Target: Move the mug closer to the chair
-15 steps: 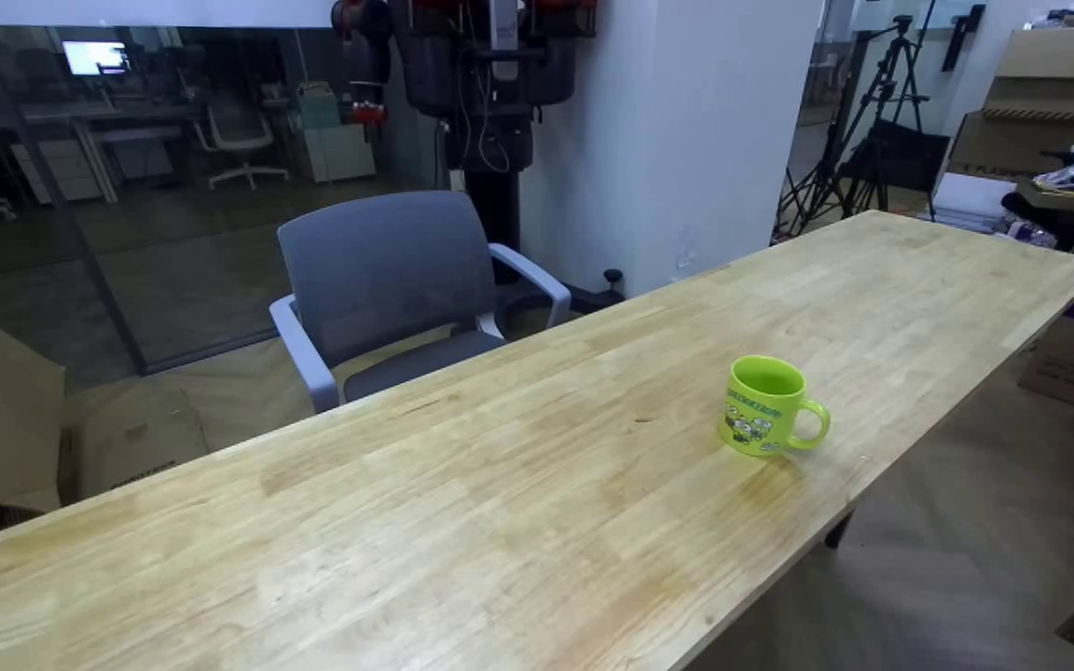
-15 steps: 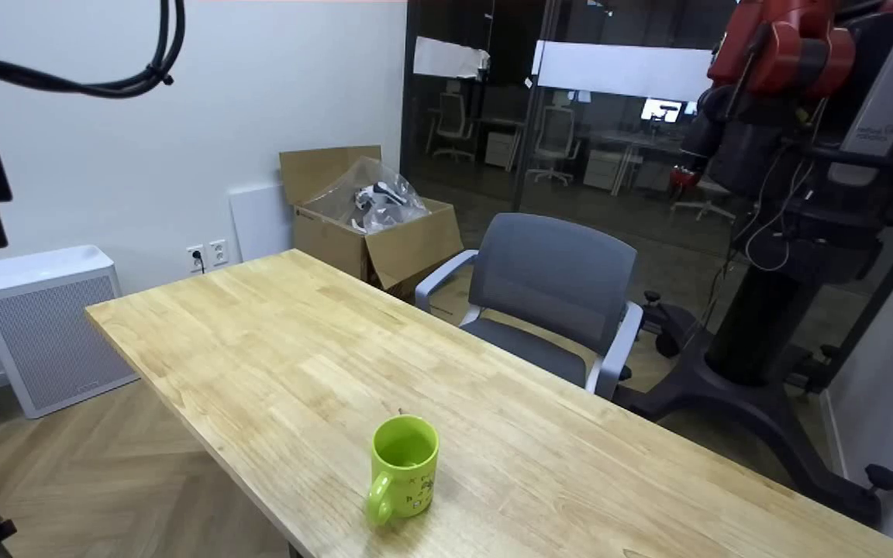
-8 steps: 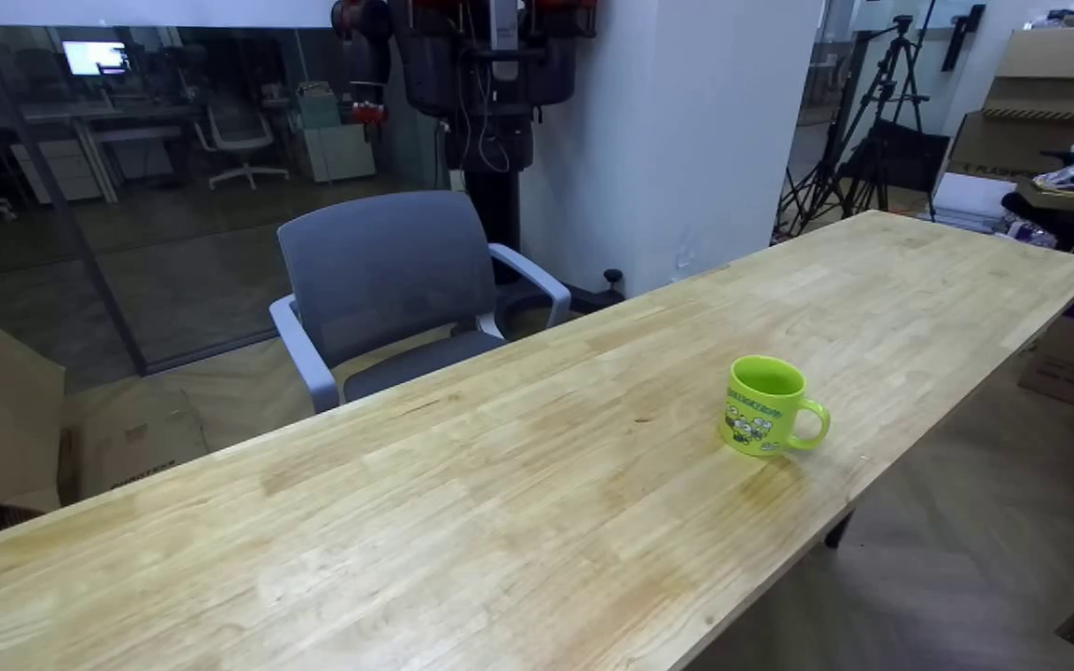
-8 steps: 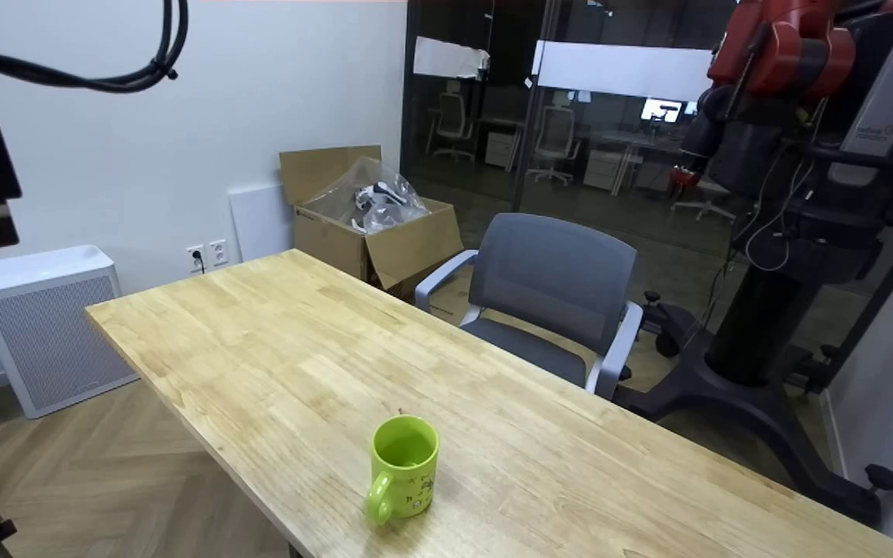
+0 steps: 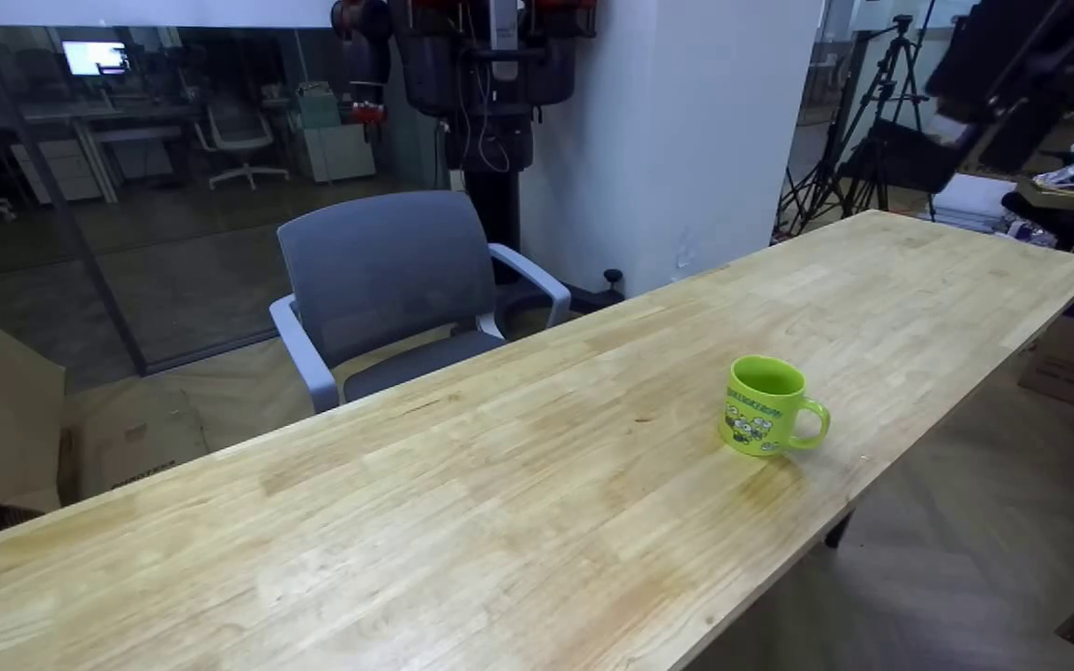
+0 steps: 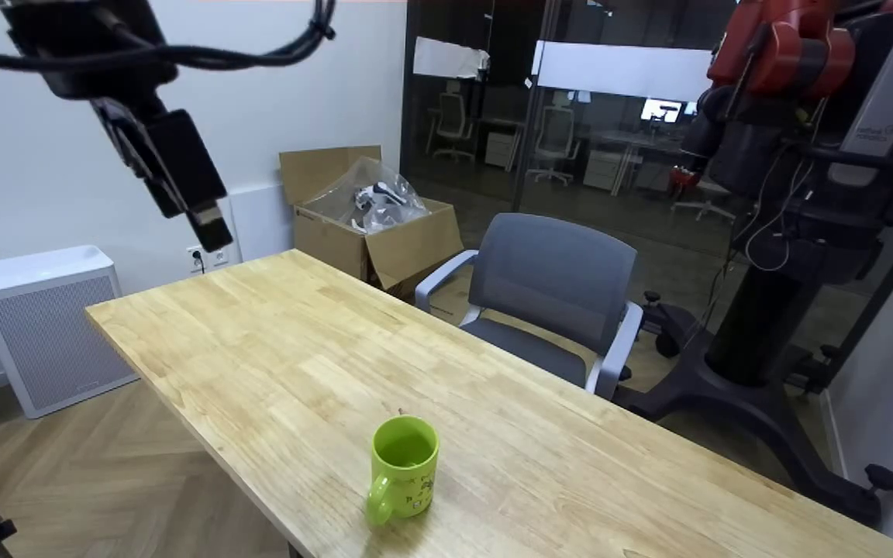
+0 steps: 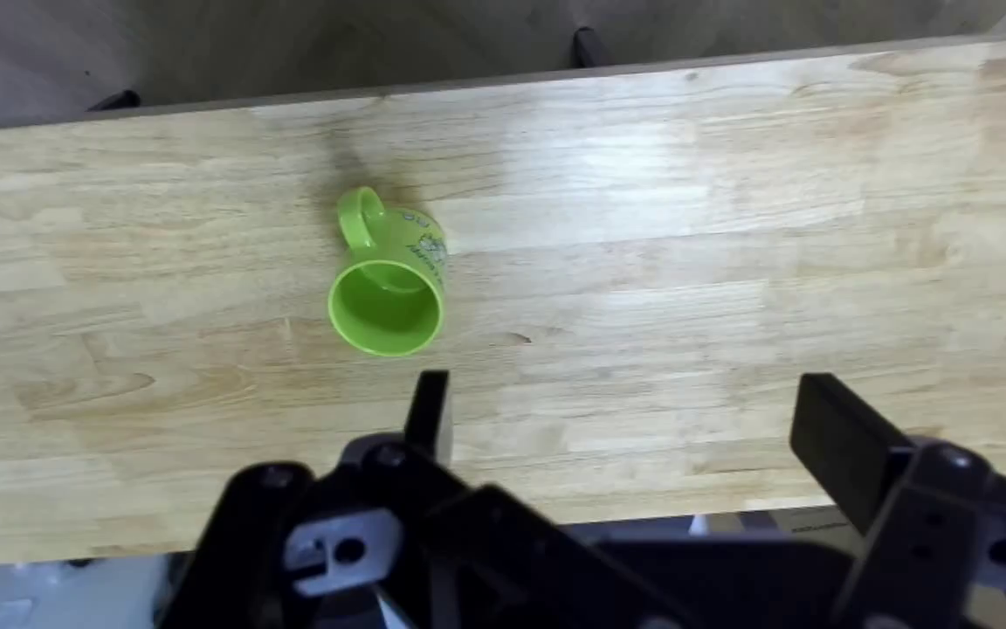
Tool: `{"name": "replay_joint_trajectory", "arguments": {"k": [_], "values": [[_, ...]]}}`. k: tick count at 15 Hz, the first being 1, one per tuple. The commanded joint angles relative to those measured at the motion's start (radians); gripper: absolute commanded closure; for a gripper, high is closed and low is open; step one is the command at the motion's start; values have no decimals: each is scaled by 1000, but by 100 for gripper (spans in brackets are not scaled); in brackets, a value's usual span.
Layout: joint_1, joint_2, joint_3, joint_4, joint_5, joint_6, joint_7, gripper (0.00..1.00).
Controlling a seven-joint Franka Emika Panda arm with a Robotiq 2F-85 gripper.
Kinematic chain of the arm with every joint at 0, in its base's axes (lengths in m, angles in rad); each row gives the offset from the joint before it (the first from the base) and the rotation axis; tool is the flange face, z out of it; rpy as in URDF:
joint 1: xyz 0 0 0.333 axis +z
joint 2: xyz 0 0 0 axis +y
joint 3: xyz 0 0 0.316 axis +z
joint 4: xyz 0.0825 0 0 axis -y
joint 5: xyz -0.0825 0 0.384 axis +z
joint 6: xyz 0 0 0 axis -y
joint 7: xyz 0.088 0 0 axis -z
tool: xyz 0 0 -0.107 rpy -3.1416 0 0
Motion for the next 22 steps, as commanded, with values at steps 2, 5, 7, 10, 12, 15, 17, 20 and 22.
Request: {"name": "replay_joint_trajectory", "arguments": {"k": [2, 5, 7, 10, 12, 15, 17, 20, 22], "values": [[-13, 187, -136, 46, 7, 26, -70, 0], [-31, 289, -182, 89, -21, 20, -121, 0], [-22, 245, -185, 51, -10, 25, -119, 0], [-23, 284, -191, 69, -9, 27, -127, 0], [-29, 334, -213, 104, 5, 49, -138, 0], [-56, 443, -242, 180, -21, 91, -149, 0], [-68, 532, -266, 247, -30, 108, -172, 0], [-56, 688, -314, 380, 36, 66, -258, 0], [-55, 784, -320, 468, 99, 6, -330, 0]]}}
